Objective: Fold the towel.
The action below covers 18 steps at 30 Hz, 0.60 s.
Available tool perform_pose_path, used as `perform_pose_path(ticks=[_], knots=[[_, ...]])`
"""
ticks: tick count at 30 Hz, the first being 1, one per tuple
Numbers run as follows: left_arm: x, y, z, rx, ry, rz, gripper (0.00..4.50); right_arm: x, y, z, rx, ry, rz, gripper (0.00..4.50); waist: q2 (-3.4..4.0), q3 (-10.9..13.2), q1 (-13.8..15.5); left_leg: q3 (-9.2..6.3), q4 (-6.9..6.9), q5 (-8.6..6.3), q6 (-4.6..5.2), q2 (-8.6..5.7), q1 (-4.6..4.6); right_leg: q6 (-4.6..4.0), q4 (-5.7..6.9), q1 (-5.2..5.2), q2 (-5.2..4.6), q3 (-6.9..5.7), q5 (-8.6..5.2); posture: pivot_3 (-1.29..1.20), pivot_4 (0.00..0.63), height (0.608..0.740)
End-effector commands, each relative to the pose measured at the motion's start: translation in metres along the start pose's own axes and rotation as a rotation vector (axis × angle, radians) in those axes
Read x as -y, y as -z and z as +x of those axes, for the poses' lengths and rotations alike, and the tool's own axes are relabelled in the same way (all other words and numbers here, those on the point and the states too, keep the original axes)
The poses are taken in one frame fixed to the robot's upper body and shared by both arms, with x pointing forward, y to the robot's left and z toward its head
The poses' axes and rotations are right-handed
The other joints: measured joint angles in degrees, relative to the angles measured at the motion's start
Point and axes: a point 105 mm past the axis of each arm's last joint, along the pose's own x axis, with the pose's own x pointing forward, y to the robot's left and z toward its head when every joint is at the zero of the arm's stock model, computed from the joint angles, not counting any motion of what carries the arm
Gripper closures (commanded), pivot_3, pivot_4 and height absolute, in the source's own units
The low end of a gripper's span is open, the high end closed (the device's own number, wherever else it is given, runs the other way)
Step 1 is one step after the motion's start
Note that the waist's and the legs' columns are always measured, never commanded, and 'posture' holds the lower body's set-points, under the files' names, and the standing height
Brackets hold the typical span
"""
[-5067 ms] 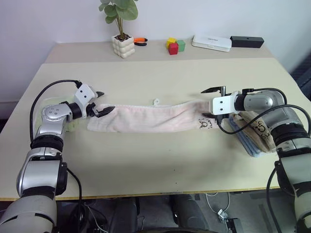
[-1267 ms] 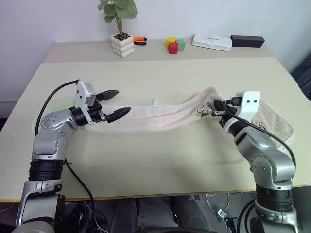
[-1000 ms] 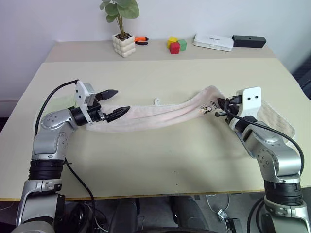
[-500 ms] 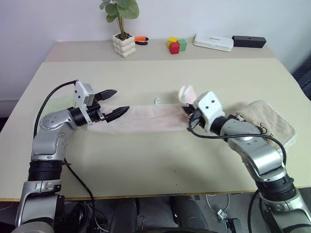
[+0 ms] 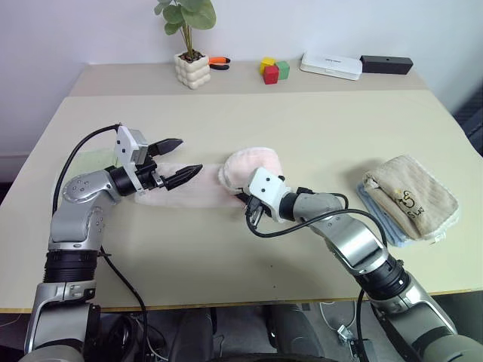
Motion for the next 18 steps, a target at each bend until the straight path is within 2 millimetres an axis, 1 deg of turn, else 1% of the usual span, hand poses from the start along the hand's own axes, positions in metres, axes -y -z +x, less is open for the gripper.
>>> perform_pose_path(ticks=[1, 5, 8, 9, 10, 11, 13, 15, 17, 18], knots=[[0.001, -0.012, -0.002, 0.037, -0.006, 0.030, 0.00, 0.001, -0.017, 0.009, 0.069, 0.009, -0.034, 4.44, 0.00, 0.00, -0.06, -0.02, 0.00, 0.00, 0.00, 0.00, 0.00, 0.00, 0.01, 0.00, 0.01, -0.01, 0.00, 0.00, 0.150, 0.740], [0.001, -0.011, -0.003, 0.035, -0.010, 0.028, 0.00, 0.000, -0.025, 0.019, 0.107, 0.014, -0.002, 4.44, 0.00, 0.00, -0.07, -0.02, 0.00, 0.00, 0.00, 0.00, 0.00, 0.00, 0.02, -0.01, 0.01, -0.01, 0.00, 0.00, 0.150, 0.740], [0.000, -0.011, -0.002, 0.038, -0.012, 0.030, 0.00, -0.011, -0.022, 0.021, 0.098, -0.050, -0.021, 4.44, 0.00, 0.00, 0.00, -0.02, 0.01, 0.00, 0.00, 0.00, 0.00, 0.00, 0.03, 0.00, 0.00, -0.01, 0.00, 0.00, 0.150, 0.740], [0.000, -0.011, -0.001, 0.038, -0.012, 0.030, 0.00, -0.013, -0.021, 0.021, 0.099, -0.062, -0.009, 3.88, 0.00, 0.00, 0.09, -0.01, 0.01, 0.00, 0.00, 0.00, 0.00, 0.00, 0.02, 0.01, -0.01, -0.01, 0.00, 0.00, 0.150, 0.740], [0.000, -0.012, -0.001, 0.039, -0.012, 0.031, 0.00, -0.015, -0.020, 0.021, 0.101, -0.070, 0.001, 3.58, 0.00, 0.00, 0.11, -0.02, 0.01, 0.00, -0.01, 0.00, -0.01, 0.00, 0.02, 0.01, -0.02, -0.03, 0.00, 0.00, 0.150, 0.740], [0.000, -0.012, -0.001, 0.040, -0.011, 0.027, 0.00, -0.015, -0.020, 0.021, 0.102, -0.071, 0.007, 3.13, -0.01, 0.00, 0.08, -0.02, 0.02, 0.00, -0.01, -0.01, -0.01, 0.00, 0.02, 0.01, -0.02, -0.03, 0.00, 0.00, 0.150, 0.740], [0.000, -0.011, -0.001, 0.039, -0.010, 0.027, 0.00, -0.018, -0.020, 0.018, 0.100, -0.094, 0.007, 2.12, 0.00, 0.00, 0.01, -0.02, 0.01, 0.00, -0.01, -0.01, -0.01, 0.00, 0.02, 0.01, -0.02, -0.03, 0.00, 0.00, 0.150, 0.740], [0.000, -0.011, 0.000, 0.039, -0.011, 0.026, 0.00, -0.015, -0.022, 0.016, 0.110, -0.080, 0.013, 1.06, 0.00, 0.00, 0.00, -0.02, 0.01, 0.00, -0.01, 0.00, 0.00, 0.00, 0.03, 0.01, -0.01, -0.03, 0.00, 0.00, 0.150, 0.740], [0.000, -0.011, 0.000, 0.040, -0.012, 0.025, 0.00, -0.017, -0.042, 0.007, 0.215, -0.127, 0.089, 0.11, 0.00, 0.00, -0.02, -0.02, 0.01, 0.00, -0.01, 0.00, 0.00, 0.00, 0.03, 0.01, -0.01, -0.03, 0.00, 0.00, 0.150, 0.740], [-0.001, -0.011, 0.000, 0.040, -0.013, 0.025, 0.00, -0.019, -0.050, 0.004, 0.258, -0.148, 0.114, 0.02, 0.00, 0.00, -0.05, -0.02, 0.00, 0.00, -0.01, 0.00, 0.00, 0.00, 0.04, 0.00, -0.01, -0.03, 0.00, 0.00, 0.150, 0.740]])
